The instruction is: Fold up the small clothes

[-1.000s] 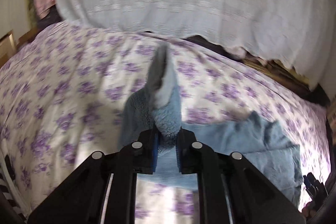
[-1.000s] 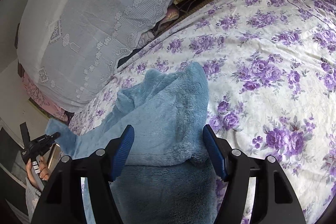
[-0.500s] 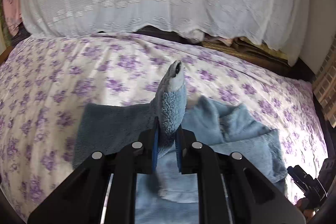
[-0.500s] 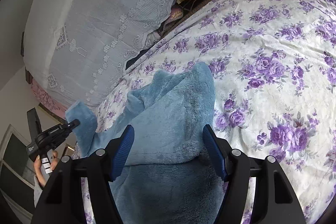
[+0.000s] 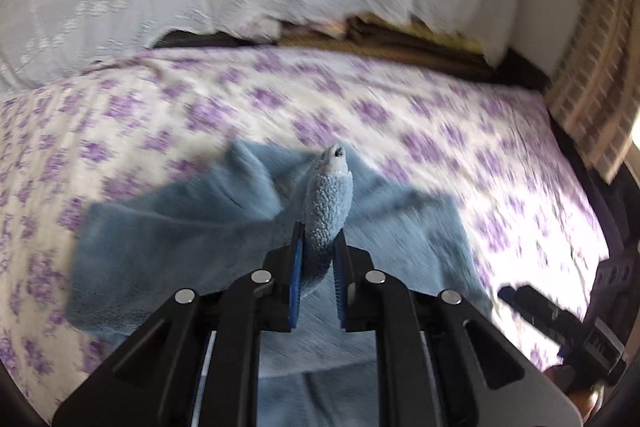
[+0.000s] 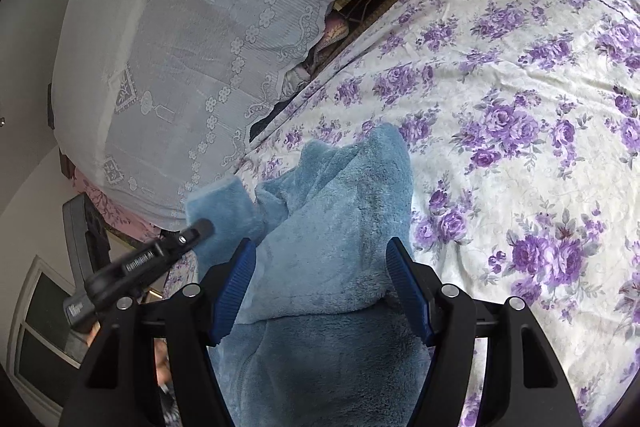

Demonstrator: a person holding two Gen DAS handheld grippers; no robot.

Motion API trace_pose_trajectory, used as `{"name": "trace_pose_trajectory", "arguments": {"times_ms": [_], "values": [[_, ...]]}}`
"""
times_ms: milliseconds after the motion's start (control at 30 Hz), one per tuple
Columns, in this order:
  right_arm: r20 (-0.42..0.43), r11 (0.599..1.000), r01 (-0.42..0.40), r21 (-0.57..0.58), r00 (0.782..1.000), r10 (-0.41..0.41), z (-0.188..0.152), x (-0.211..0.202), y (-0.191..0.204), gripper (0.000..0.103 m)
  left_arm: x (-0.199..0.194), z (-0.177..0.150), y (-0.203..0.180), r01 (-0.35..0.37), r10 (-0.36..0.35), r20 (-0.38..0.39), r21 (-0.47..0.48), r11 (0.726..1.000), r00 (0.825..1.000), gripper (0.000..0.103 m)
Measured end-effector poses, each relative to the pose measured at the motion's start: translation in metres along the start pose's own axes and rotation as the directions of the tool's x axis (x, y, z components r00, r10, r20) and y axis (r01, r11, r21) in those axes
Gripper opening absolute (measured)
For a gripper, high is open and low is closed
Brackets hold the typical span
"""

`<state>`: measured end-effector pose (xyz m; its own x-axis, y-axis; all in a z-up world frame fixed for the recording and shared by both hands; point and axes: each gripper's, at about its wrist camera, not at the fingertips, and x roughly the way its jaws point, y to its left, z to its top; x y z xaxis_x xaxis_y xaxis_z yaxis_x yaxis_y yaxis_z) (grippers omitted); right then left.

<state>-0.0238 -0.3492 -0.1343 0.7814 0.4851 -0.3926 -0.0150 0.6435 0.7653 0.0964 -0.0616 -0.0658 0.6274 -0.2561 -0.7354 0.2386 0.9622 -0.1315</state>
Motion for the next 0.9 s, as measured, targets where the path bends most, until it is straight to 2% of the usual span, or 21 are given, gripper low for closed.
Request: {"name": "trace_pose_trajectory", "arguments": {"times_ms": [67, 133, 233, 400, 500, 567, 633, 733, 767, 800, 833, 867, 900], "values": [[-0.004, 1.0, 0.0, 0.01, 1.0, 0.0, 0.0, 0.001, -0.002, 0.068, 0.011, -0.014, -0.014, 0.009, -0.007, -0.047, 0.055, 0.998, 0.999, 0.018], [-0.011, 1.0, -0.003, 0.02, 1.0, 0.003, 0.0, 0.003, -0.004, 0.068, 0.015, -0.028, -0.021, 0.008, -0.002, -0.068, 0.098, 0.995, 0.998, 0.045], [-0.025, 0.999, -0.031, 0.031, 0.999, 0.031, -0.003, 0.007, -0.005, 0.069, 0.002, -0.044, -0.013, 0.001, 0.004, -0.04, 0.116, 0.993, 0.999, 0.062], [-0.037, 0.995, -0.098, 0.004, 0.994, 0.098, -0.005, 0.011, 0.007, 0.069, -0.035, -0.055, 0.034, -0.011, 0.009, 0.03, 0.054, 0.998, 1.0, 0.075], [-0.075, 0.993, -0.121, -0.015, 0.99, 0.12, -0.004, 0.023, 0.024, 0.069, -0.051, -0.062, 0.077, -0.087, 0.087, 0.071, -0.002, 0.996, 0.994, 0.081], [-0.143, 0.992, -0.128, 0.0, 0.982, 0.126, -0.006, 0.043, 0.038, 0.069, -0.052, -0.067, 0.097, -0.136, 0.137, 0.064, -0.027, 0.99, 0.988, 0.081], [-0.209, 0.994, -0.112, -0.013, 0.972, 0.107, -0.008, 0.065, 0.048, 0.069, -0.048, -0.076, 0.116, -0.168, 0.17, 0.041, -0.052, 0.984, 0.985, 0.081], [-0.282, 0.999, -0.022, -0.036, 0.959, 0.011, -0.013, 0.105, 0.057, 0.067, -0.038, -0.087, 0.131, -0.202, 0.203, 0.008, -0.067, 0.977, 0.979, 0.081], [-0.292, 0.999, 0.002, -0.037, 0.956, -0.013, -0.015, 0.117, 0.058, 0.056, -0.034, -0.09, 0.134, -0.219, 0.219, 0.0, -0.064, 0.974, 0.976, 0.081], [-0.278, 0.997, 0.048, -0.057, 0.959, -0.062, -0.016, 0.126, 0.06, 0.033, -0.027, -0.091, 0.136, -0.251, 0.251, -0.014, -0.058, 0.966, 0.968, 0.081], [-0.262, 0.995, 0.071, -0.077, 0.961, -0.089, -0.016, 0.128, 0.063, 0.018, -0.022, -0.092, 0.138, -0.276, 0.274, -0.027, -0.055, 0.96, 0.961, 0.081], [-0.242, 0.993, 0.069, -0.092, 0.966, -0.089, -0.015, 0.129, 0.067, 0.009, -0.015, -0.092, 0.14, -0.301, 0.299, -0.047, -0.053, 0.952, 0.953, 0.081], [-0.217, 0.996, 0.028, -0.083, 0.975, -0.046, -0.011, 0.123, 0.071, 0.009, -0.01, -0.092, 0.143, -0.306, 0.303, -0.067, -0.053, 0.95, 0.951, 0.081]]}}
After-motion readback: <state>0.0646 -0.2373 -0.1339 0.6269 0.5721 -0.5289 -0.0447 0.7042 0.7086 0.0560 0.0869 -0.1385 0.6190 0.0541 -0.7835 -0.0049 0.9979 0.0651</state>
